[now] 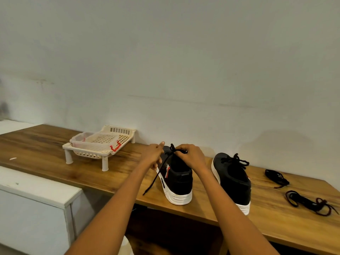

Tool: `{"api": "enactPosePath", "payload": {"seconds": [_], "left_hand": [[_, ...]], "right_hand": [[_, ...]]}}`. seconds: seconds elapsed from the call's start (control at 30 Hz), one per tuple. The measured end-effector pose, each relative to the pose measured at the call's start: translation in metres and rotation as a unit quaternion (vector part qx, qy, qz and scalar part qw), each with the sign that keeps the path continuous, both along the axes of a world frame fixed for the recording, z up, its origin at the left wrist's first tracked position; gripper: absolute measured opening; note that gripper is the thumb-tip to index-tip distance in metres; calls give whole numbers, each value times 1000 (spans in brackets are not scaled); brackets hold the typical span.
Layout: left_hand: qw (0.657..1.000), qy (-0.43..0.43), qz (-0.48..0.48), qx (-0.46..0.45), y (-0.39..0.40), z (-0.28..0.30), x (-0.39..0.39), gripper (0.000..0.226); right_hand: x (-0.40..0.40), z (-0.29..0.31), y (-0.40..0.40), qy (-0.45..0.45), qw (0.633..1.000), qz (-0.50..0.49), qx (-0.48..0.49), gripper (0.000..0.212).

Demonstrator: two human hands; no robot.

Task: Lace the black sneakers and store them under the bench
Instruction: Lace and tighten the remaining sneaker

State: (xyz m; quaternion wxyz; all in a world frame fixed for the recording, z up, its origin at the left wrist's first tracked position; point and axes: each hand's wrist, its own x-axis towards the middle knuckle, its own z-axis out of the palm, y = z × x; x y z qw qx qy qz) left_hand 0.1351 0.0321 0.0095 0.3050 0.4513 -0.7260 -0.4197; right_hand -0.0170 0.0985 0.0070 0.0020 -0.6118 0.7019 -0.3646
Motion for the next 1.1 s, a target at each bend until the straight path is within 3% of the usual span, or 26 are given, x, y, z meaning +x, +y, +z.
{"api": "enactPosePath", "payload": {"seconds": [0.1, 0.47, 0.57, 0.67, 0.83, 0.97, 1.1], "left_hand": [[999, 7, -35, 1, -8, -3, -6, 21], [980, 129, -111, 107, -9, -9, -13, 20], [975, 181, -48, 123, -9, -9, -15, 15], [945, 275, 5, 176, -14, -11, -17, 8], [976, 176, -50, 122, -16, -14, -20, 24], [968, 215, -20, 129, -13, -13, -24, 13], [957, 238, -13, 166, -14, -14, -22, 18]], "right_hand": [[-1, -1, -1, 1, 1000, 2, -4, 22], [-1, 0, 0, -4, 1000, 6, -8, 24], [0, 1, 0, -5, 1000, 5, -10, 24], [0, 1, 1, -7, 1000, 1, -10, 23], [2, 2, 3, 1, 1000, -6, -11, 24], [3, 3, 3, 4, 1000, -8, -8, 24], [3, 3, 2, 9, 1000, -11, -3, 24]]}}
